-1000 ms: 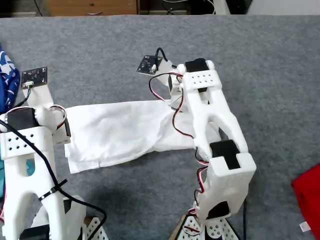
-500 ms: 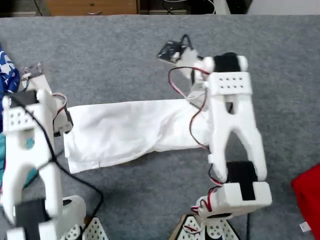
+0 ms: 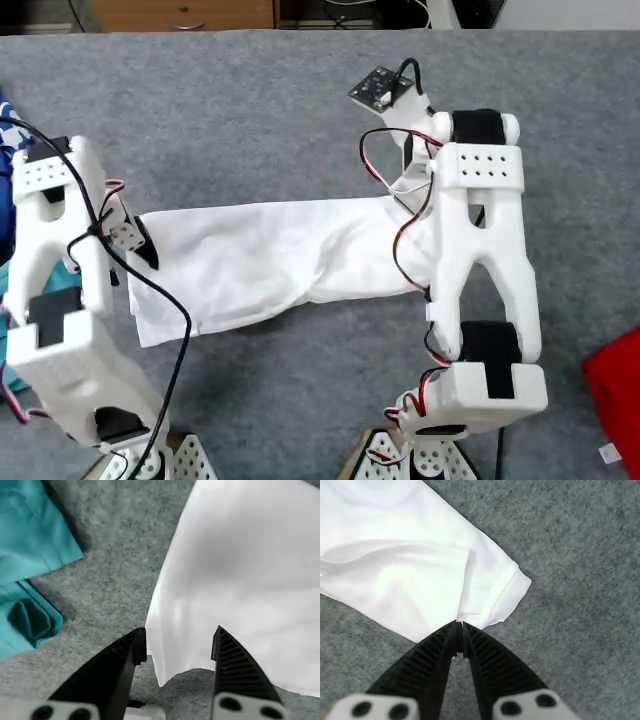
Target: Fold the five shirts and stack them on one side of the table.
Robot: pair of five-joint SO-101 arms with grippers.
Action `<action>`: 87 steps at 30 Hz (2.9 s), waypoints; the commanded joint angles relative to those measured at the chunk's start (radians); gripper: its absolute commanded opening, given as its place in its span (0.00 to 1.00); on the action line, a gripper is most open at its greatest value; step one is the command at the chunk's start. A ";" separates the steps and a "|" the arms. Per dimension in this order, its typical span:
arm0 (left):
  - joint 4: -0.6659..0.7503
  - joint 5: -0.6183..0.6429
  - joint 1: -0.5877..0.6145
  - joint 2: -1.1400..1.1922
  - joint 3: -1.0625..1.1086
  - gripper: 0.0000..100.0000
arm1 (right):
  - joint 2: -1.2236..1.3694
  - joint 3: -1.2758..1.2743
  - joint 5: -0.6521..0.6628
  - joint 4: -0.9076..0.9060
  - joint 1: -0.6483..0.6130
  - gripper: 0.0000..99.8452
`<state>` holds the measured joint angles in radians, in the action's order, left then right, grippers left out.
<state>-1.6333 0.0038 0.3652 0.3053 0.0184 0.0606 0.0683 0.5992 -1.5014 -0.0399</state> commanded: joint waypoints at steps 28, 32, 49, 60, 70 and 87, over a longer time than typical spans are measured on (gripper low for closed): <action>0.072 0.012 -0.077 0.371 -0.127 0.02 | -0.004 0.054 -0.008 0.115 0.016 0.01; 0.049 0.015 -0.068 0.352 -0.170 0.02 | -0.004 0.090 -0.009 0.112 0.022 0.01; -0.124 0.011 -0.137 0.119 -0.496 0.02 | -0.002 0.409 0.129 0.046 0.371 0.02; -0.124 0.017 -0.572 0.035 -0.522 0.02 | 0.004 0.522 0.204 0.049 0.591 0.02; -0.124 0.020 -0.852 0.036 -0.790 0.02 | 0.005 0.515 0.244 0.049 0.598 0.02; -0.123 0.077 -1.030 0.325 -1.089 0.02 | 0.005 0.519 0.256 0.048 0.633 0.02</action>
<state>-1.7484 0.0698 -0.6306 0.6122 -0.9605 0.0683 0.5409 0.8447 -1.4538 0.5662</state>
